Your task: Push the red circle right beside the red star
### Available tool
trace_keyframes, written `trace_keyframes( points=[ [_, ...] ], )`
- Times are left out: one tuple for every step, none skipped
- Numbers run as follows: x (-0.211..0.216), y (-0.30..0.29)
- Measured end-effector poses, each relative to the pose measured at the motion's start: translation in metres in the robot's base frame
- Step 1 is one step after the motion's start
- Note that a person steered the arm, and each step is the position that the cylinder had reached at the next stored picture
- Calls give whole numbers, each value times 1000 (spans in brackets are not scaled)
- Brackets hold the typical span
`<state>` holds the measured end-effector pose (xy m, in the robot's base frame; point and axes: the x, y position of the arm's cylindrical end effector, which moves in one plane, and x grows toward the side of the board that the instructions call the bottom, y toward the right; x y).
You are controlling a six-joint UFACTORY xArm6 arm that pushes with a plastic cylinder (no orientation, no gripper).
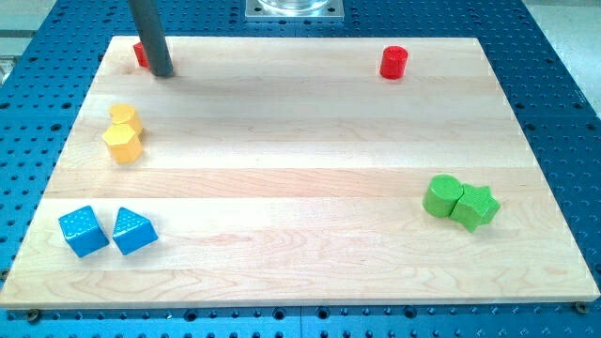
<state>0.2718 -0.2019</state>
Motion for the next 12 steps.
trace_keyframes(
  points=[
    [8,74],
    [-6,187],
    [-49,217],
    [-58,247],
    [-55,355],
    [-36,424],
    [-15,374],
    [-23,297],
    [-18,282],
    [-17,268],
    [-6,271],
    [2,297]
  ],
)
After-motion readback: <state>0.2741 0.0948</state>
